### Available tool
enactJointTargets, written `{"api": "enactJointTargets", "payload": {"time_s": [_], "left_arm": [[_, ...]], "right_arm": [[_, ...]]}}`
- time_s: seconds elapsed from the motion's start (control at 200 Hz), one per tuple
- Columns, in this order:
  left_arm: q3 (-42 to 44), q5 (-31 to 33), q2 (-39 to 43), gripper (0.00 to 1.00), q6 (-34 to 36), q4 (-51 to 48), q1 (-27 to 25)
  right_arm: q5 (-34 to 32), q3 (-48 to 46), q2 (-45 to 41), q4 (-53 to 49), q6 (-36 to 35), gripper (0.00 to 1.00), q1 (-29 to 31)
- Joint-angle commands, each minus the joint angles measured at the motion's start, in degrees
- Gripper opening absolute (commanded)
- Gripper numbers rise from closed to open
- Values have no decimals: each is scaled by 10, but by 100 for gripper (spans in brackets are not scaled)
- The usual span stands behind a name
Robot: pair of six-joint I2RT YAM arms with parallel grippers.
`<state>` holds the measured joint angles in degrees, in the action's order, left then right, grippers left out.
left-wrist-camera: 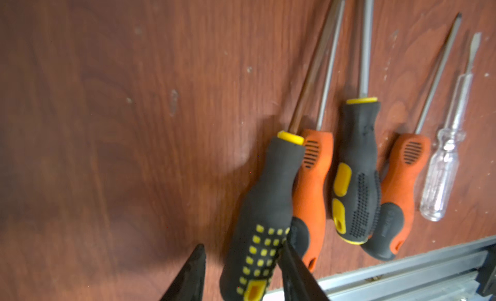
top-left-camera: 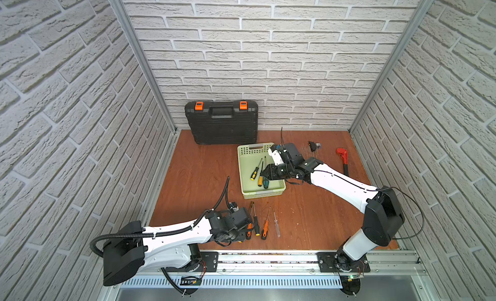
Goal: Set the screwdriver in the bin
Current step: 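Lower the left gripper onto the black-yellow dotted screwdriver and close it, then carry the black-yellow screwdriver with the left gripper over the basket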
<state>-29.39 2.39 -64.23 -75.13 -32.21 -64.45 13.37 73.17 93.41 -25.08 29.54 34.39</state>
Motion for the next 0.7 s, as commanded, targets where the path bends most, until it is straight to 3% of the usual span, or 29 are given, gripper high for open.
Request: {"api": "enactJointTargets", "payload": {"time_s": [0.0,0.205,0.405,0.61,0.695], "left_arm": [[6,10,-22,45,17,5,5],[12,0,-42,33,24,25,14],[11,21,-6,2,10,-24,18],[-35,68,100,0,-59,-218,40],[-82,95,126,0,-33,-291,74]], "right_arm": [[2,-2,-18,8,-2,35,3],[-3,1,-22,1,-2,34,3],[-5,-8,-31,11,2,33,3],[-9,-2,-40,-8,-6,33,2],[-22,7,-52,-30,-18,33,2]]}}
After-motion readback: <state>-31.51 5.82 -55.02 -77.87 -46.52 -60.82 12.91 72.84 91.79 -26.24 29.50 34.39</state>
